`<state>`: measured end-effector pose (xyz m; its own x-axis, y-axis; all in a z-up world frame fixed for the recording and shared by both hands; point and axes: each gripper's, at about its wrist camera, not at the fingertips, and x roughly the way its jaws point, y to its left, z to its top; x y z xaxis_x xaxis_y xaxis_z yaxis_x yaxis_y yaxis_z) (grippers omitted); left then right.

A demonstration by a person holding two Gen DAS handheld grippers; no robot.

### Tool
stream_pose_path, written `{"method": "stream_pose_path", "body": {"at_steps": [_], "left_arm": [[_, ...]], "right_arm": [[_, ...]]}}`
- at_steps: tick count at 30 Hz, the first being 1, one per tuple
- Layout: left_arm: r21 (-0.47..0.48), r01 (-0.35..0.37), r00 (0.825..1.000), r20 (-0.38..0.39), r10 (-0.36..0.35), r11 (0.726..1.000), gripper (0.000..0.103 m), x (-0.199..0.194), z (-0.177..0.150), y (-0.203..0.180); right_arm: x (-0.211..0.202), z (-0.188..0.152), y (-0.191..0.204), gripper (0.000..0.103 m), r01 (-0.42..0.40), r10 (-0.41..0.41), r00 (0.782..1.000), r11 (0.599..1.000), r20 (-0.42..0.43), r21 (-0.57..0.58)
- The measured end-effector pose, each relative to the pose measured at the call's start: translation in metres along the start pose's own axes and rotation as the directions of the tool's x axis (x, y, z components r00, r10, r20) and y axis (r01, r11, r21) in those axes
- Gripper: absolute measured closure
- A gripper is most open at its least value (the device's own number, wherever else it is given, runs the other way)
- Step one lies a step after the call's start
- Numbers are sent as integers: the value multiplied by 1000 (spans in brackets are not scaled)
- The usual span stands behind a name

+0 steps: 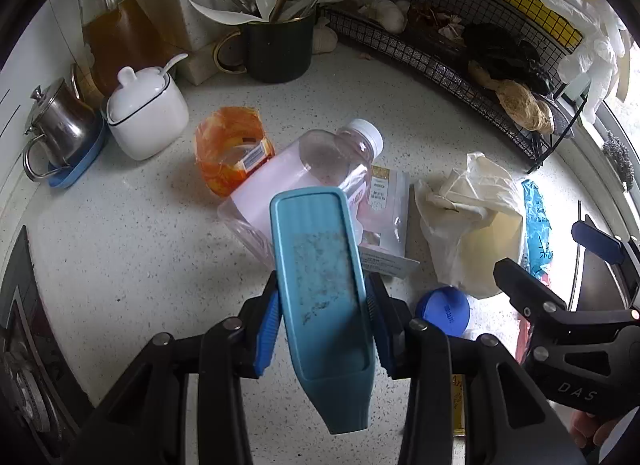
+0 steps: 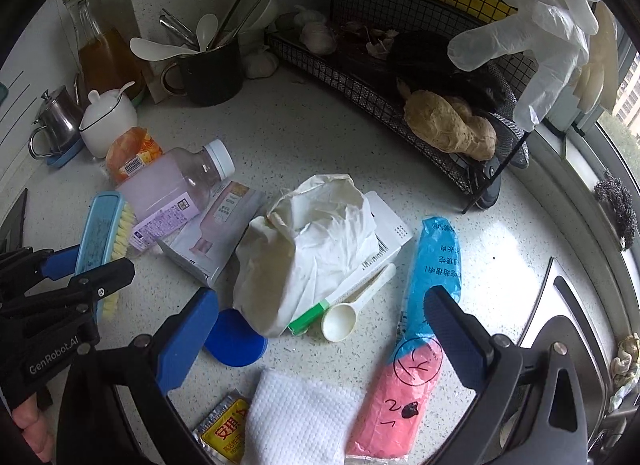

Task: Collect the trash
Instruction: 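Grasp the light blue plastic strip with the left tool while the right tool grasps the white crumpled glove, then carry the blue strip and white glove down under the counter toward the red bin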

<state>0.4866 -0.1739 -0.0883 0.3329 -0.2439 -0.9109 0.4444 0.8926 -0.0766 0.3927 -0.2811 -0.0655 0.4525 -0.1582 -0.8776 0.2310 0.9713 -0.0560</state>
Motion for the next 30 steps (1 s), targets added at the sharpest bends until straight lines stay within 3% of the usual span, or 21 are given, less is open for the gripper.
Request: {"method": "stream_pose_path", "body": {"at_steps": [8,10,13,15,19,30], "left_arm": [[9,-21,1000,6,21,1000,65,2,0,6],[12,-24,1000,4,24,1000,65,4,-1,6],[11,-16,1000,11,16,1000,65,1,-6,5],[4,-9,1000,23,8,1000,65,-5,-10,5],[-4,-4,999,45,4,1000,65,-21,-21,5],[-78,-38,990,132,48,996,65,-95,-86,14]], "right_arm": [[36,8,4,40,-31,31,997,1000,-76,-5],[42,5,5,69,-57,57,993,998,-106,5],[39,0,4,79,-77,78,991,997,-106,18],[32,-3,4,93,-90,92,991,996,-96,19],[11,-13,3,101,-116,116,992,993,-57,8],[-77,-61,17,102,-199,207,975,975,77,-104]]}}
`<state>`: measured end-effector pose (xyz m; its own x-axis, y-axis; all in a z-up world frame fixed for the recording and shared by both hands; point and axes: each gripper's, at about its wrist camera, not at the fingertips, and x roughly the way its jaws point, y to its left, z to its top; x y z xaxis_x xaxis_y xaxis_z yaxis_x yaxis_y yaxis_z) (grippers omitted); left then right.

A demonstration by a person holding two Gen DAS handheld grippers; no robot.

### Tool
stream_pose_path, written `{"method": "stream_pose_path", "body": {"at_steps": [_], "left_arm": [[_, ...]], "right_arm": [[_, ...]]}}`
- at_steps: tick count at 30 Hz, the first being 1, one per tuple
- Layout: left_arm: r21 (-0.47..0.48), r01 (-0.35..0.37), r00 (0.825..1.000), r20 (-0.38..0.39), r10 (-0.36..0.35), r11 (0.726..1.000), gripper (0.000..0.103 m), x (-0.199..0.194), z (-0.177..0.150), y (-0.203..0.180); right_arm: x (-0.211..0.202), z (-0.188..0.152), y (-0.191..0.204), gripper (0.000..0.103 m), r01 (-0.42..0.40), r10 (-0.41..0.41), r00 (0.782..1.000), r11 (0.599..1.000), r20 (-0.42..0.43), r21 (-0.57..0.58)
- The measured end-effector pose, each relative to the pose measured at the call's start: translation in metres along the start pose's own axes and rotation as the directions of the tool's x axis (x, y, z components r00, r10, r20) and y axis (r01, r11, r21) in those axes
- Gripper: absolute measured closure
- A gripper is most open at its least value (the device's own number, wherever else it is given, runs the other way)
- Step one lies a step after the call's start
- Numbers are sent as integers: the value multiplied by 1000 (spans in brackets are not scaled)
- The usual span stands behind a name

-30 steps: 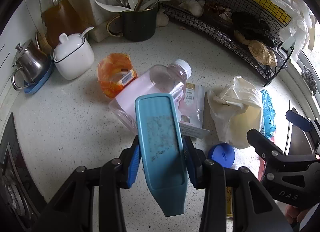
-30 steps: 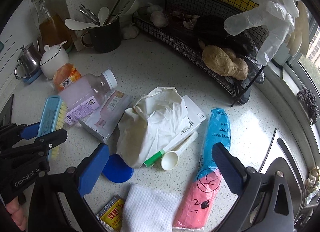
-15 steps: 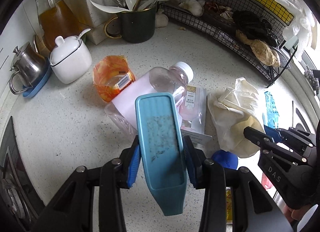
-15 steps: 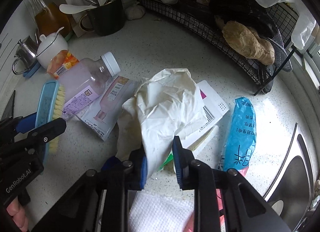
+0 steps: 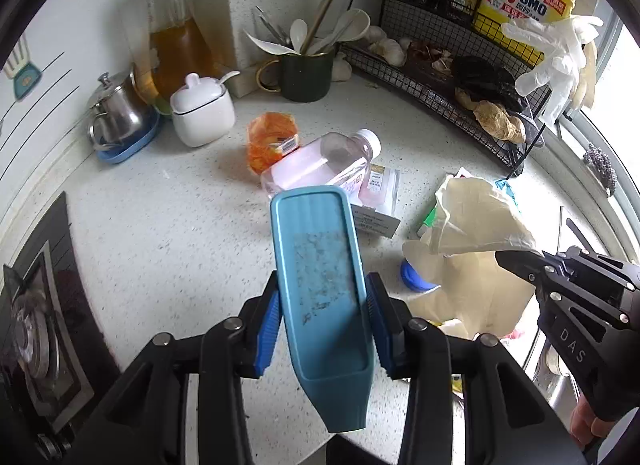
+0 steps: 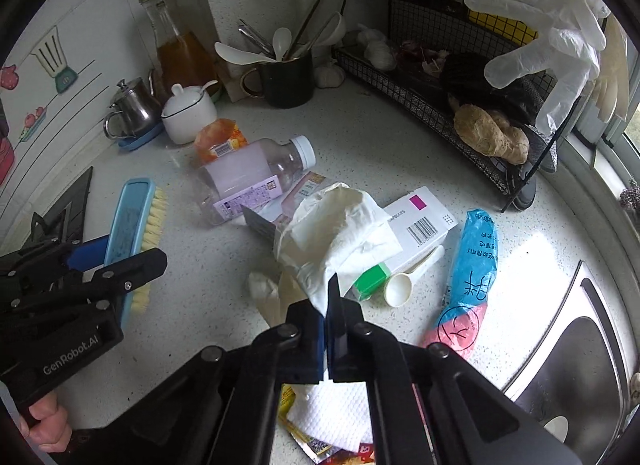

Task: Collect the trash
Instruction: 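Carry the blue strip and white glove down under the counter toward the red bin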

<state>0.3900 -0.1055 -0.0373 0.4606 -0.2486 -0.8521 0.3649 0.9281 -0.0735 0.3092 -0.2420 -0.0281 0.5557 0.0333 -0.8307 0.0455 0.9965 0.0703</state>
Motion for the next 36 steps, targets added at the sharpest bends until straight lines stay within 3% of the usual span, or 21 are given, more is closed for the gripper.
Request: {"method": "stream_pose_path", "body": {"at_steps": [10,19,27,36], "left_arm": [[-107,-70,996,54,77,992,66,-81,-84,11],[-181,-100,994,31,107,978,66,-127,-171,19],[-243,-97,995,-24,94,965,66,-132,-241,30],[-224,-92,992,-103,70,970,66,-105,-299,50]], "right_arm": [[-60,-42,48,103,-121,132,988,984,80,-134],[-96,-103,82,103,-206,225,971,958,77,-202],[-93,-157,109,103,-264,269,963,940,-5,-215],[-56,-213,135,103,-286,267,957,938,-117,-197]]}}
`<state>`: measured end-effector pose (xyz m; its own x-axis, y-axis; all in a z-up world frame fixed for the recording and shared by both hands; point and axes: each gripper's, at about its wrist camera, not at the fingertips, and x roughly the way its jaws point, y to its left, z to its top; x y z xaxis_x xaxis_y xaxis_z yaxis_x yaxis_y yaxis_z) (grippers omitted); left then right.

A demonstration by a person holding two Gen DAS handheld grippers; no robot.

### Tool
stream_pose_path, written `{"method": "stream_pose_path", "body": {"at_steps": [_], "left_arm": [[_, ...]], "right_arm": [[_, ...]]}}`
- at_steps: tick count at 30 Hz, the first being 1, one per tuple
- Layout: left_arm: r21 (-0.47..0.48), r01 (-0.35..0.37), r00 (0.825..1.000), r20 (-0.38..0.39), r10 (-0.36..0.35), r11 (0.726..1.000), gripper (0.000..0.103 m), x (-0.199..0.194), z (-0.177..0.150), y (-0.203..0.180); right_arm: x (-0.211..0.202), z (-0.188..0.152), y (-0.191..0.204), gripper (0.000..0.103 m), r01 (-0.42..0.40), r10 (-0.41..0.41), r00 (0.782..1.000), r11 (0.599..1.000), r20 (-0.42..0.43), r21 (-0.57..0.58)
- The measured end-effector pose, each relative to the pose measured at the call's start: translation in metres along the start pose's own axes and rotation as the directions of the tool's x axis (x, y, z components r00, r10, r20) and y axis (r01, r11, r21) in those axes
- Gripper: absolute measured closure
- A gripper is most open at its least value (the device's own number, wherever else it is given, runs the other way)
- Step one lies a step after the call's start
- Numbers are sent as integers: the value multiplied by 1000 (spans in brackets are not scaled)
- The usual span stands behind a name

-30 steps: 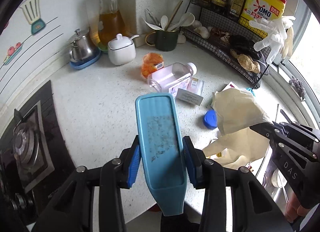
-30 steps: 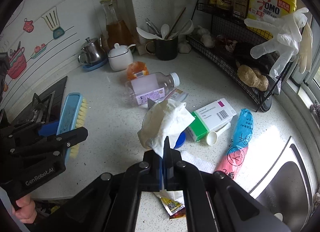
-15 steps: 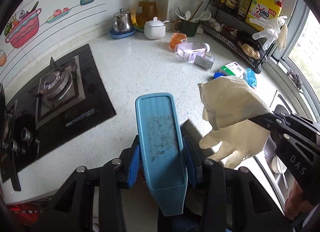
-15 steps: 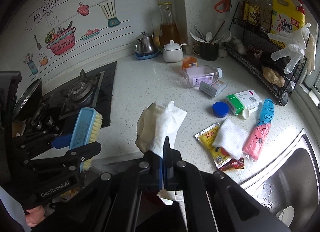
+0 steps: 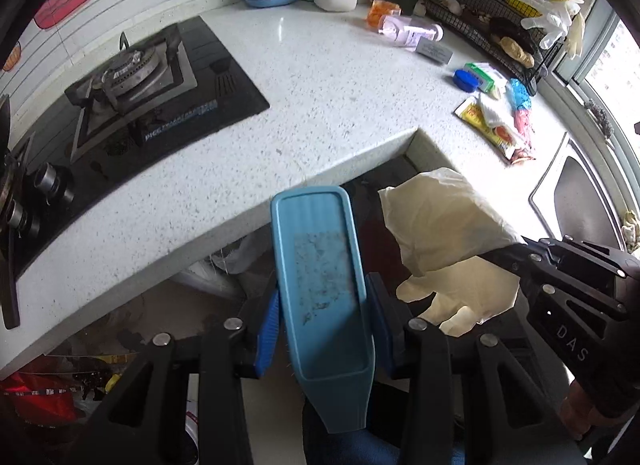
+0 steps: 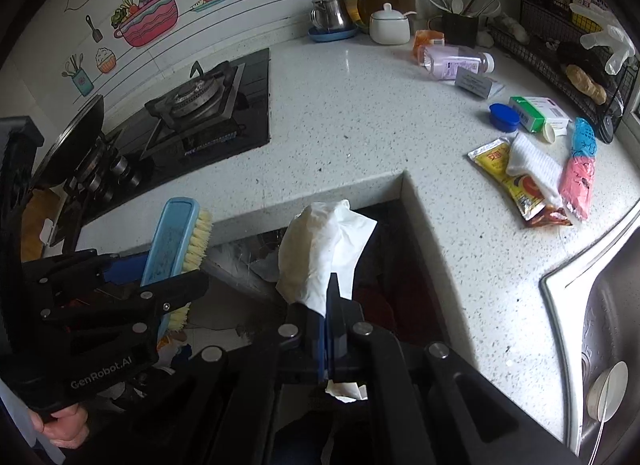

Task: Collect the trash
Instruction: 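Carry the blue strip and white glove down under the counter toward the red bin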

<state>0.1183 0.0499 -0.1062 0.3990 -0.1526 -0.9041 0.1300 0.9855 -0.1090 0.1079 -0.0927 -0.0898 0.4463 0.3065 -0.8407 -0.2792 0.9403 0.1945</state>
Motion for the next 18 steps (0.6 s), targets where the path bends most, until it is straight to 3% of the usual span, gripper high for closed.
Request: {"method": "stream_pose_path", "body": {"at_steps": [8,18], "left_arm": [[42,16,998,-69,-13,999,66,54,-39,22],[105,59,986,-164,-41,993,65,160,-81,27]], "right_arm": [[50,-41,9,103,27,-26,998,999,-51,26],[127,-97,-20,103,67,-58,993,994,-102,87]]}}
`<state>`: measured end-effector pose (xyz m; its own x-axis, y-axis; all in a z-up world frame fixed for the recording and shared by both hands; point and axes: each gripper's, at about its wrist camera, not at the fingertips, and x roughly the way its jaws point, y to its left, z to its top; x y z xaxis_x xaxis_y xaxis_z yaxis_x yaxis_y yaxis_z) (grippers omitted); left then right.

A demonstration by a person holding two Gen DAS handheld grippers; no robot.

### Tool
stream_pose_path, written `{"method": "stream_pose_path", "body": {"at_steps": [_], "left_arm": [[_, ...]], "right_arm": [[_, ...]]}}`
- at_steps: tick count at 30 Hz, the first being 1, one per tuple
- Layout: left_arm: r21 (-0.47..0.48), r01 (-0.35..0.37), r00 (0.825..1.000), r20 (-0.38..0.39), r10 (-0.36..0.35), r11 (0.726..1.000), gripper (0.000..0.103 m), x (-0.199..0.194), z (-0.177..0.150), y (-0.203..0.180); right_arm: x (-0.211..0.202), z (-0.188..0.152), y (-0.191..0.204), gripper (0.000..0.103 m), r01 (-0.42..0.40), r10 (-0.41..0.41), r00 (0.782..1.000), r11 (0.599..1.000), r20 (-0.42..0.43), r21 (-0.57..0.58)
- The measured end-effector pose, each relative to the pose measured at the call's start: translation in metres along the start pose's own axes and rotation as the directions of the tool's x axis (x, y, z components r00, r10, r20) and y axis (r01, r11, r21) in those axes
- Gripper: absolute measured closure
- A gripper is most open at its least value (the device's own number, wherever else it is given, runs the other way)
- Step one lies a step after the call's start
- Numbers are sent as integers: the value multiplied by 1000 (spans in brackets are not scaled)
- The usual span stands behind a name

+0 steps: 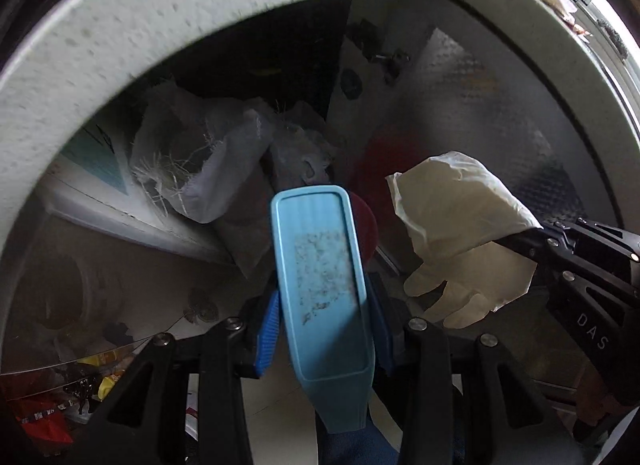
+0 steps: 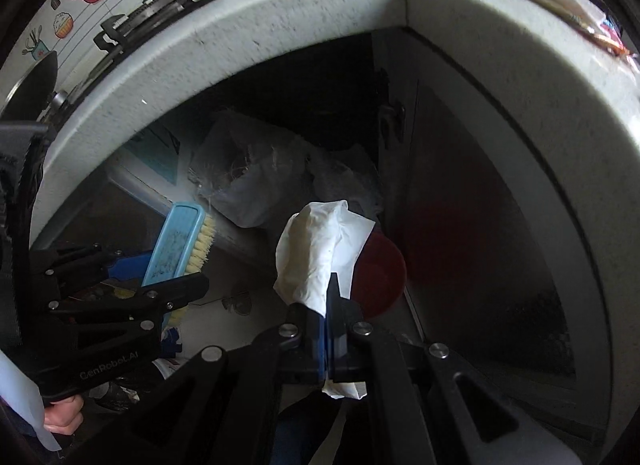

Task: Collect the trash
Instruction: 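Carry the blue strip and white glove down under the counter toward the red bin, then open the left tool over the red bin while the right tool releases the glove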

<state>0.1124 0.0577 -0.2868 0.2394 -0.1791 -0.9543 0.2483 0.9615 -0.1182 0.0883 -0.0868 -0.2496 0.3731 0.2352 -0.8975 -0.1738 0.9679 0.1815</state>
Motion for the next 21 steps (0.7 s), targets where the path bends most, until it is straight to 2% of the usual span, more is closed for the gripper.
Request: {"method": "stream_pose_path", "body": {"at_steps": [5,10,15,21], "left_arm": [[43,26,1000,2,-26,999,65,50,4,-6],[75,33,999,-39,-30,997,65,95,17,-11],[164,10,999,-38,-4,986,65,115,30,-24],[160,20,996,-85,-7,987,65,138,47,-26]], "right_arm": [[39,-11,-19,103,23,-22,1000,999,-17,31],[70,-13,-38,103,36,-34,999,997,-29,66],[83,-17,-55,103,33,-30,999,994,-28,106],[84,-15,-61,103,32,-29,999,991,-24,128]]}}
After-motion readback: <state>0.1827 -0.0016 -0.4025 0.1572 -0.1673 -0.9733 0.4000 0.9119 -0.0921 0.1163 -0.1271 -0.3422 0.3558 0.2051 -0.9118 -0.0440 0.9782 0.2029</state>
